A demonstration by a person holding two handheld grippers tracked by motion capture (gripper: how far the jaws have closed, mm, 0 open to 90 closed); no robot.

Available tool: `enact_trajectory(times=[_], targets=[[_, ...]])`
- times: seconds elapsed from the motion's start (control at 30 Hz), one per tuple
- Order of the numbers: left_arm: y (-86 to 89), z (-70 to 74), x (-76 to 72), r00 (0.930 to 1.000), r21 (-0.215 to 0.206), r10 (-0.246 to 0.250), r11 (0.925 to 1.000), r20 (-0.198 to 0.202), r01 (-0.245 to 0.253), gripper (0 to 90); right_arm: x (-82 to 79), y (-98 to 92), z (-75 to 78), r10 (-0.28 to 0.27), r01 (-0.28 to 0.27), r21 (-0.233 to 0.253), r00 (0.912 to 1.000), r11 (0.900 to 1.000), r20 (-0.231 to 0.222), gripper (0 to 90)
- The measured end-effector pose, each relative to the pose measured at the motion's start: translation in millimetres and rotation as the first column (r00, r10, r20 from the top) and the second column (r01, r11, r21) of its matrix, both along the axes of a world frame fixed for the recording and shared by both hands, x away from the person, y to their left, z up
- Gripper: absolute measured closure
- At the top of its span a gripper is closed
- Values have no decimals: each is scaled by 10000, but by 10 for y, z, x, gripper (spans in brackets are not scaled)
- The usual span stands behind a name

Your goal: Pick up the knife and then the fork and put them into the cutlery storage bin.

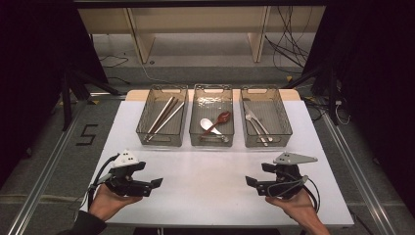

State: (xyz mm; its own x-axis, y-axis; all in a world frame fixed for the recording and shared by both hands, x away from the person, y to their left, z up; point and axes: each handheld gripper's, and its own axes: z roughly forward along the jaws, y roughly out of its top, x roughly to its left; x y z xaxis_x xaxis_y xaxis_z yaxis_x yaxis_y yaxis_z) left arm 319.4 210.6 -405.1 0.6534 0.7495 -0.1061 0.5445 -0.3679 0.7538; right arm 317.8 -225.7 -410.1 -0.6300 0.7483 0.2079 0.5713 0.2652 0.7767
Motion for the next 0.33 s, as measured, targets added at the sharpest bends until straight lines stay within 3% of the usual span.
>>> enact_trajectory(times=[0.33], targets=[[1,0,3,10000,4,29,10000,12,-29,154,-1,5,3,44,-44,9,10000,10000,54,217]])
